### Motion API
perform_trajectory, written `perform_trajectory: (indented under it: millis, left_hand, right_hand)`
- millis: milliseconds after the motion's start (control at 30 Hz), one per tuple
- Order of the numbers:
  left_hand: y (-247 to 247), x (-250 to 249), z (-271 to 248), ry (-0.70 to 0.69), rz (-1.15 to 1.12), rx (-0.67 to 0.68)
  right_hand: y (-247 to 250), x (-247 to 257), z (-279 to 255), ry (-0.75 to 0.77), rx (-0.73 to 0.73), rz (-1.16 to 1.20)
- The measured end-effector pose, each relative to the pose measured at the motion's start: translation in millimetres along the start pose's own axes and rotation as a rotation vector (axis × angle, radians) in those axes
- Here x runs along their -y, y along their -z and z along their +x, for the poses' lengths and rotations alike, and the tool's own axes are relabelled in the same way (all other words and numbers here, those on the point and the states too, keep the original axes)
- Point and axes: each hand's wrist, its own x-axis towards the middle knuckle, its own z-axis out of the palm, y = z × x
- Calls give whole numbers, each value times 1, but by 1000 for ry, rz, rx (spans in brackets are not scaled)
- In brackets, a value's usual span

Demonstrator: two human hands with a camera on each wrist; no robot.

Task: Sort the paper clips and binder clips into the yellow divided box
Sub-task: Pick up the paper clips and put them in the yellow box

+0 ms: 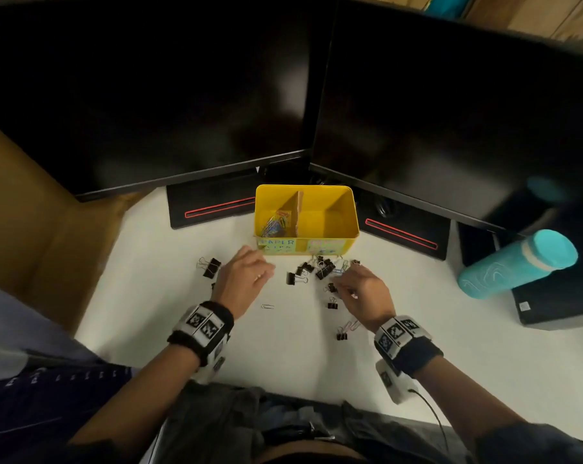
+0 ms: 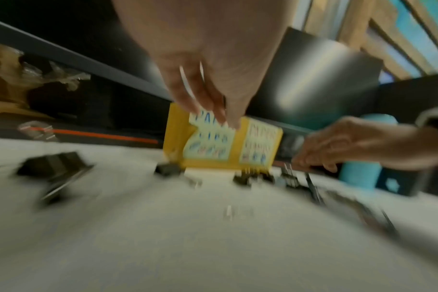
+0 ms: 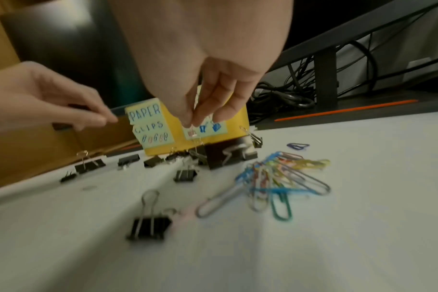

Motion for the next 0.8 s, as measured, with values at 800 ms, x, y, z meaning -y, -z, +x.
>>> perform_trajectory:
  millis: [800]
  left_hand:
    - [-57, -1, -60, 105, 91, 76]
  right_hand:
    - [8, -63, -53, -235, 78, 66]
